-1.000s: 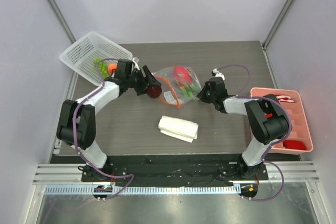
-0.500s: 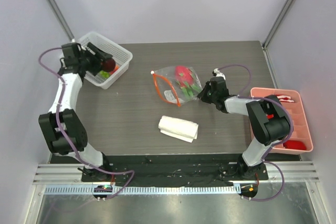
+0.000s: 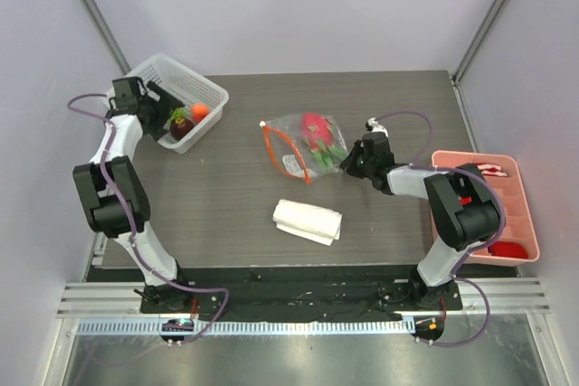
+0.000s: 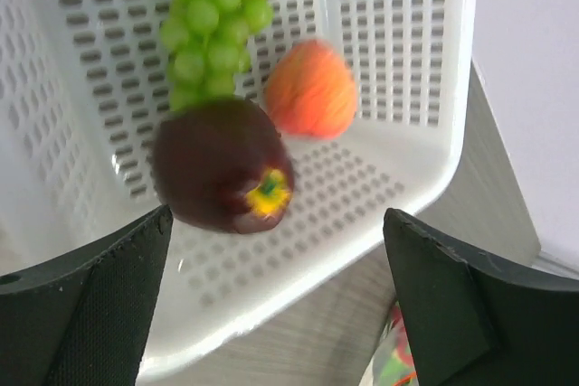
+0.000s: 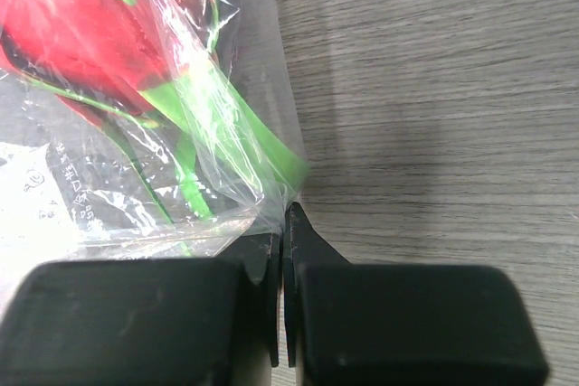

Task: Open the zip-top bag and remove the fake food

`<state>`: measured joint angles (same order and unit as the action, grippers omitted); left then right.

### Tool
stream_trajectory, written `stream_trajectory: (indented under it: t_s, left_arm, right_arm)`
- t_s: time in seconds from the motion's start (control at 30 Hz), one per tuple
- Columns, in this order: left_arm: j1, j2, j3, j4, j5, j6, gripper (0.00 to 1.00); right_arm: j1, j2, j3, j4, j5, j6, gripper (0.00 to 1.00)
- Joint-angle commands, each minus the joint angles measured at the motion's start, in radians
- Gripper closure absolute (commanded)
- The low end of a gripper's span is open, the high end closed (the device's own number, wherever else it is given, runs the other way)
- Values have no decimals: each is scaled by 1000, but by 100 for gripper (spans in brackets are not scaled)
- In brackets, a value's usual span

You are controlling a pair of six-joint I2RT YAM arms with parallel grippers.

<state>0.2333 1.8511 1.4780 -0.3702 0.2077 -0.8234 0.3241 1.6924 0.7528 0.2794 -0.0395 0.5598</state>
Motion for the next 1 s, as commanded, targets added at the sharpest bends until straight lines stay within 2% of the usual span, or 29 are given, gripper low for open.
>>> stream_trajectory:
  t_s: [0.0, 0.03, 0.13, 0.17, 0.2, 0.23, 0.33, 0.37, 0.43, 0.47, 0.53, 0.57, 0.6, 0.67, 0.73, 0.83, 0.97]
  left_arm:
    - [-35, -200, -144, 57, -39, 38, 0]
    - [-49, -232, -177, 60, -51, 38, 0]
    - [-55, -332, -277, 72, -48, 0, 0]
    - [-78, -389, -313, 111, -10, -12, 0]
    - [-100, -410, -371, 138, -1, -25, 0]
    - [-127, -424, -387, 180, 7, -31, 2]
    - [-283, -406, -413, 237, 74, -40, 21]
    - [-351, -379, -420, 261, 91, -46, 34]
    - [-422, -348, -438, 331, 121, -59, 43]
    - [-474, -317, -440, 350, 121, -63, 50]
    - [-505, -291, -443, 369, 113, -71, 58]
    - [-515, -282, -450, 404, 114, -83, 67]
    - [-528, -274, -459, 422, 119, -88, 70]
    - [-534, -282, -494, 444, 107, -94, 73]
    - [-535, -309, -530, 456, 87, -100, 76]
    - [-534, -313, -576, 504, 111, -129, 74]
    - [-535, -268, -616, 605, 206, -206, 71]
  right_arm:
    - [-5, -39, 19, 12, -11, -6, 99]
    - [-5, -31, 22, 11, -10, -5, 99]
    - [-3, -33, 37, -20, 1, -9, 86]
    - [-2, -37, 45, -40, 7, -9, 74]
    - [-2, -43, 49, -51, 16, -12, 66]
    - [-2, -48, 59, -90, 35, -15, 51]
    - [6, -63, 109, -205, 88, -17, 34]
    - [18, -79, 140, -235, 98, -21, 32]
    - [33, -103, 172, -339, 143, -43, 24]
    - [55, -129, 206, -373, 160, -53, 21]
    - [79, -152, 246, -487, 214, -80, 18]
    - [90, -181, 282, -521, 266, -105, 17]
    - [124, -197, 296, -551, 297, -121, 15]
    - [171, -227, 347, -615, 381, -176, 11]
    - [245, -250, 381, -628, 366, -224, 9]
    - [318, -223, 453, -591, 265, -299, 7]
    - [403, -103, 600, -594, 280, -391, 6]
